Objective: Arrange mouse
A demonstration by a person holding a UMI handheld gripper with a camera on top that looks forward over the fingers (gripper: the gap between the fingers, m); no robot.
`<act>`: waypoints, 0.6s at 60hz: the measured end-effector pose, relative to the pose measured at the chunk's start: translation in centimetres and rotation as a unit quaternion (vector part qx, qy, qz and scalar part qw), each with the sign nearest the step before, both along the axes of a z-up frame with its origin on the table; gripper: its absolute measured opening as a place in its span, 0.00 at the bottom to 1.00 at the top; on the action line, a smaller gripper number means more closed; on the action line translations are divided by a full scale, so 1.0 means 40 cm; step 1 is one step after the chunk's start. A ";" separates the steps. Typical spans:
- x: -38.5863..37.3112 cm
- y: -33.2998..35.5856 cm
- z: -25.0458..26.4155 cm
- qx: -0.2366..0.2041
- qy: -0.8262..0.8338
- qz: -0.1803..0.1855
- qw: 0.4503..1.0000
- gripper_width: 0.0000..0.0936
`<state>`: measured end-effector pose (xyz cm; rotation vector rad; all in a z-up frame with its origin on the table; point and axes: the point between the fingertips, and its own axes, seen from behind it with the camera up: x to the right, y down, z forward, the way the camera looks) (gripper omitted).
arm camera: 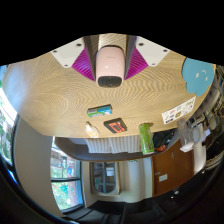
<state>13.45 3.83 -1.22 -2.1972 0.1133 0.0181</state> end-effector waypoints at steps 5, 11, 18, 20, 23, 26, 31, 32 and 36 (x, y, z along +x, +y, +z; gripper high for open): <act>0.016 -0.006 0.005 -0.001 0.001 -0.025 1.000 0.48; -0.013 -0.026 0.095 0.038 0.004 -0.059 0.998 0.41; -0.177 -0.044 0.306 0.127 0.004 -0.048 0.991 0.41; -0.246 -0.054 0.365 0.151 0.009 -0.042 0.988 0.41; -0.350 -0.041 0.421 0.175 0.017 -0.019 0.984 0.41; -0.471 -0.054 0.459 0.188 0.023 0.007 0.982 0.40; -0.662 -0.058 0.457 0.185 0.042 0.049 0.981 0.40; -0.693 -0.058 0.442 0.180 0.045 0.056 0.981 0.40; -0.819 -0.071 0.365 0.153 0.043 0.081 0.984 0.40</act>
